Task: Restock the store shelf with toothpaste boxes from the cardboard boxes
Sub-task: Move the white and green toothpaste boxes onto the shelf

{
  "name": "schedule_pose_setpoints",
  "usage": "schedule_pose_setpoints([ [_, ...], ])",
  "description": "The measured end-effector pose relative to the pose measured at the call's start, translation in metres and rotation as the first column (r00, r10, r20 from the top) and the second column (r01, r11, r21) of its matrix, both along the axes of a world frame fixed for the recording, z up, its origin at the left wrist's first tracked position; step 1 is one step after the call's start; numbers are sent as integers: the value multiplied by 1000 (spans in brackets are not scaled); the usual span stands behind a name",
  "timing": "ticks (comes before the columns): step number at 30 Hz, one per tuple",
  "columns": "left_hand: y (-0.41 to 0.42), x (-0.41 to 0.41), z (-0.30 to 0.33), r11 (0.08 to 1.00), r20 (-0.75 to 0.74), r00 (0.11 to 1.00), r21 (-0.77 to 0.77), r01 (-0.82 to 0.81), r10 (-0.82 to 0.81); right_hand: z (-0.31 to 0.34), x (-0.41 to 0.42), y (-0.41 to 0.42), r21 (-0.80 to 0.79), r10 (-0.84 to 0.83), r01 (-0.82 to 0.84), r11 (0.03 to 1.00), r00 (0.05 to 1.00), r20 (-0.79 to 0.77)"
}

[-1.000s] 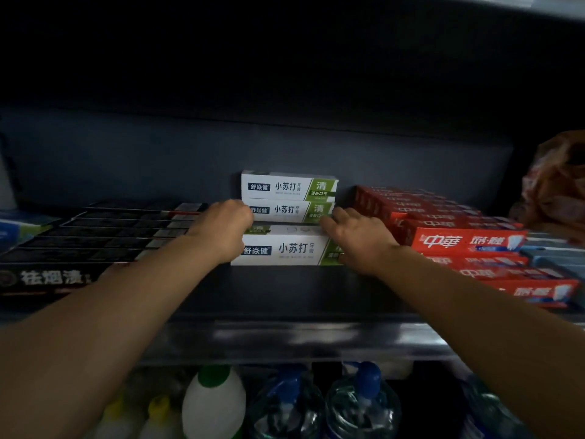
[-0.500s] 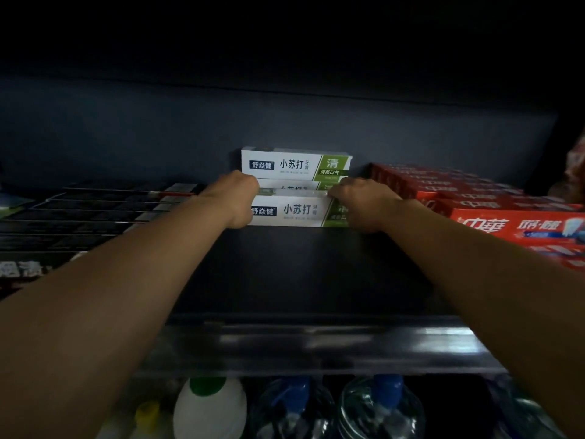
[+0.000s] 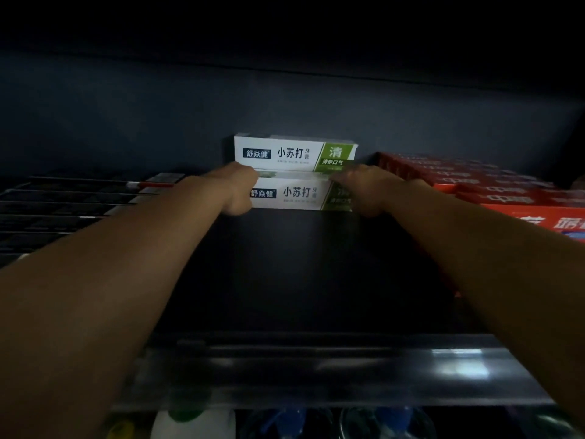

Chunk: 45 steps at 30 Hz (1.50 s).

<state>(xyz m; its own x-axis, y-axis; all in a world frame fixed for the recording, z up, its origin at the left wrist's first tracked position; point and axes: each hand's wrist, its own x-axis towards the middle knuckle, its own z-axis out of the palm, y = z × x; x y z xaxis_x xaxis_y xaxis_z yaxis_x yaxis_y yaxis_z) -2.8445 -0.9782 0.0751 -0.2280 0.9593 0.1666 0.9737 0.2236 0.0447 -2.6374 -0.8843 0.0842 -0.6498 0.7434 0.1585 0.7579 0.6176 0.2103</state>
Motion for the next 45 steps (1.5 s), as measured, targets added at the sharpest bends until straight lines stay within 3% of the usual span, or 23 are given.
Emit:
schedule_pose_setpoints([
  [10, 7, -7, 1, 998, -12, 1000, 59, -3, 4, 0, -4, 11, 31, 2, -2, 1000, 1000, -1],
  [23, 12, -13, -4, 980, -52, 998, 195, -25, 36, -4, -14, 20, 231, 35, -19, 973, 997, -63],
  [28, 9, -8, -1, 993, -45, 999, 117, -16, 21, -4, -14, 20, 182, 28, -19, 983, 999, -46],
  [34, -5, 5, 6, 997, -37, 999, 66, 37, -35, 2, -5, 4, 6, 5, -5, 1000, 1000, 1],
  [45, -83, 56, 35, 985, -95, 986, 84, 148, -140, 27, 25, -91, 88, 146, -147, 985, 989, 21],
])
